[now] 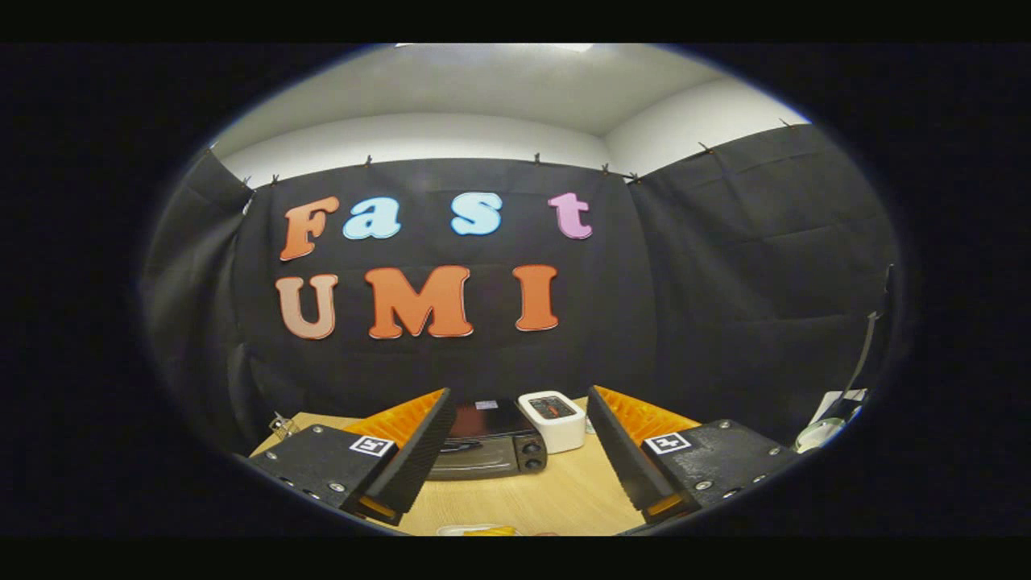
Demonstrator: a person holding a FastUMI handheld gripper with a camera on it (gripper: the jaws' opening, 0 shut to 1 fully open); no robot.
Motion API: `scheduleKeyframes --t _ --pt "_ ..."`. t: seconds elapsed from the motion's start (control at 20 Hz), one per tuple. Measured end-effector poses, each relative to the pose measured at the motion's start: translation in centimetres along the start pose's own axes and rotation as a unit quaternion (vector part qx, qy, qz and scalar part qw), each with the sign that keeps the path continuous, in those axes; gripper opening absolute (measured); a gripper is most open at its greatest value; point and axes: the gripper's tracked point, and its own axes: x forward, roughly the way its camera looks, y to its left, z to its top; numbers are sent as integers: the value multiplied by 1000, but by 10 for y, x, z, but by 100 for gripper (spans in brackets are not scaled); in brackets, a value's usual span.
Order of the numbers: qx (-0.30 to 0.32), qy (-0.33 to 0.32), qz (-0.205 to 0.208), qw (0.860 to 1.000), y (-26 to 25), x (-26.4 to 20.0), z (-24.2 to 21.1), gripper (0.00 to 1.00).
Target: Open the toaster oven, put the food inside, and close the toaster oven door.
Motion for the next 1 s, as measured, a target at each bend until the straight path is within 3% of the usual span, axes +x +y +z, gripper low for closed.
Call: scheduleKeyframes --t 0.25,0.5,0.8,1.0 --pt "-23 37 50 998 30 45 -31 97" --pt "-8 94 97 991 61 88 -78 97" --pt "-16 206 115 972 90 125 -155 97" --pt "-47 231 124 964 103 144 -183 98"
